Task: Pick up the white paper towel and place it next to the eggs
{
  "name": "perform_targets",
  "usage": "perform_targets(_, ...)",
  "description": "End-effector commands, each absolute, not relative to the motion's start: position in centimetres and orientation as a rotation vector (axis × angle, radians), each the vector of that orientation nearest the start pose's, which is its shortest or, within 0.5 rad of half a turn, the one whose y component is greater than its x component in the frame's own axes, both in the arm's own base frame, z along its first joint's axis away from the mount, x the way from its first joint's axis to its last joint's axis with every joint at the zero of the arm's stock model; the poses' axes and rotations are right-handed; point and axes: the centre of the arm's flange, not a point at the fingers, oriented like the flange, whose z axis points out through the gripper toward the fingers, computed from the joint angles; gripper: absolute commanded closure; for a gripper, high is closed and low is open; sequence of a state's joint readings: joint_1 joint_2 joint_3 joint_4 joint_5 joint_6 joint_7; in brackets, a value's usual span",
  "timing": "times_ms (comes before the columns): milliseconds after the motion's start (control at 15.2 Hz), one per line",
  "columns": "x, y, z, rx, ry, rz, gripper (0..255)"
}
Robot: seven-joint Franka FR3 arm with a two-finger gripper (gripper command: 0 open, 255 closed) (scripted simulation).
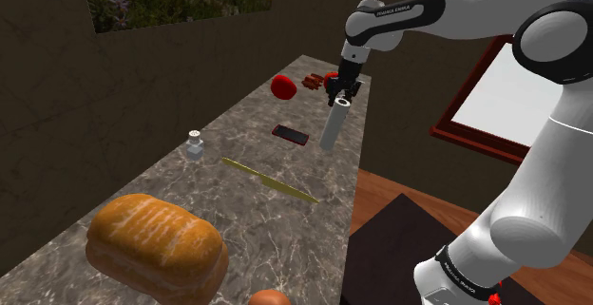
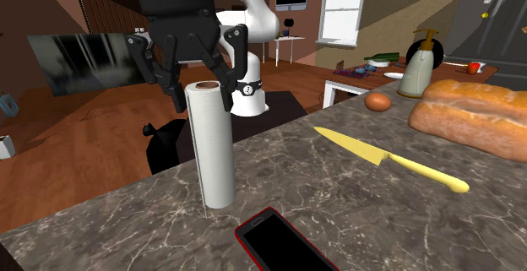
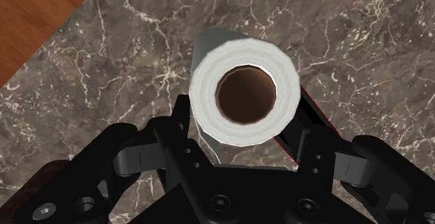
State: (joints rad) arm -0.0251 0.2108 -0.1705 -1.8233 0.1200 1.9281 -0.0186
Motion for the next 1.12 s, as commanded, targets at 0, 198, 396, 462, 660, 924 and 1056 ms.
perform_targets(0,59.4,-10.4,41.3,-3.034,0.339,0.144,255)
perform_targets(198,59.4,-10.4,41.3,-3.034,0.339,0.144,255)
perform_targets(396,59.4,-10.4,42.3,-3.034,0.339,0.144,255)
perform_targets(462,59.4,-10.4,42.9,-3.034,0.339,0.144,255)
perform_targets(660,59.4,-10.4,44.4,-3.034,0.339,0.144,255)
perform_targets(924,59.4,-10.4,46.6,-3.034,0.339,0.144,255)
perform_targets(1056,59.4,-10.4,47.6,-3.034,0.339,0.144,255)
